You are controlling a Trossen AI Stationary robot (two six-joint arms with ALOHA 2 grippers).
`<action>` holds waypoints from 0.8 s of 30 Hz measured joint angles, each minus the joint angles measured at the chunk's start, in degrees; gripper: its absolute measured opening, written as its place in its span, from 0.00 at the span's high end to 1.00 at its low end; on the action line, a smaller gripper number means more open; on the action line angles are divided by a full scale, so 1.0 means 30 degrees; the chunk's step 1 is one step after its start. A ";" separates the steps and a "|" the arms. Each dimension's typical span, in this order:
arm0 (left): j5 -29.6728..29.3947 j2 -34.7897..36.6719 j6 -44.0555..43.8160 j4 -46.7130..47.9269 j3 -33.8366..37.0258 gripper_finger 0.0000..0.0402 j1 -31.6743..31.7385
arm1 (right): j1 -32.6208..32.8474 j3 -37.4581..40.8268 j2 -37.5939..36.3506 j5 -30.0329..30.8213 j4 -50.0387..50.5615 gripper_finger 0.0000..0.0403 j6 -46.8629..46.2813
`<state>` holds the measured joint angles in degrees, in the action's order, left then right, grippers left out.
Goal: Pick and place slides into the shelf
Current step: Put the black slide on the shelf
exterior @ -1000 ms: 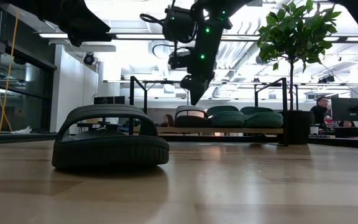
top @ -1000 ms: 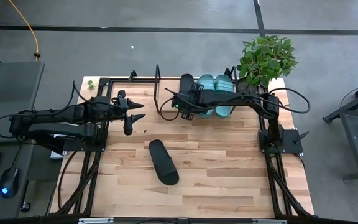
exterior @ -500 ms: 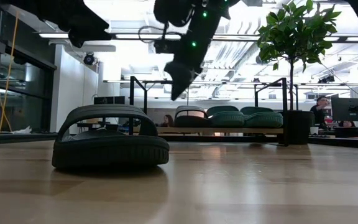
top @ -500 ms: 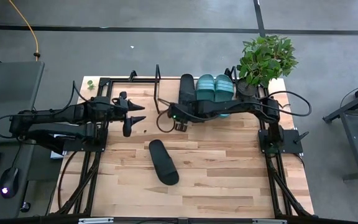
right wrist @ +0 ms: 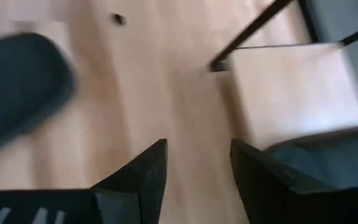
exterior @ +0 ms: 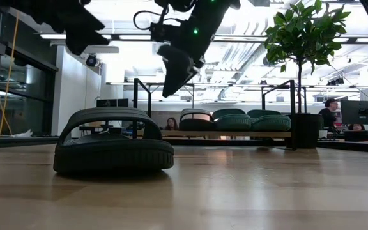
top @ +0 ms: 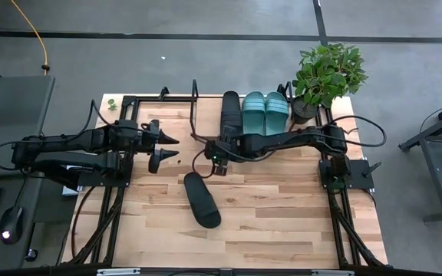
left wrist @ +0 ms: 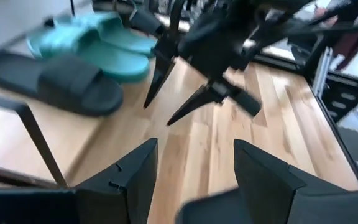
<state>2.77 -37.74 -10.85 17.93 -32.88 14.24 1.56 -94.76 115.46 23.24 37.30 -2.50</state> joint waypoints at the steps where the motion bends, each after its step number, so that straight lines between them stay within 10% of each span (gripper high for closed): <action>1: 0.0208 0.0000 -0.0084 0.0322 0.0000 0.52 0.0000 | 0.0109 0.0000 0.0000 -0.0431 0.0004 0.59 -0.0502; 24: 0.4781 -0.1219 -0.1568 -0.0685 0.2149 0.52 -0.0007 | 0.3146 0.0000 0.0006 -0.4124 -0.0061 0.59 -0.3363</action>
<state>17.11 -41.39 -15.56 15.88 -26.44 14.22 11.00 -94.76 115.48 10.87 37.12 -12.59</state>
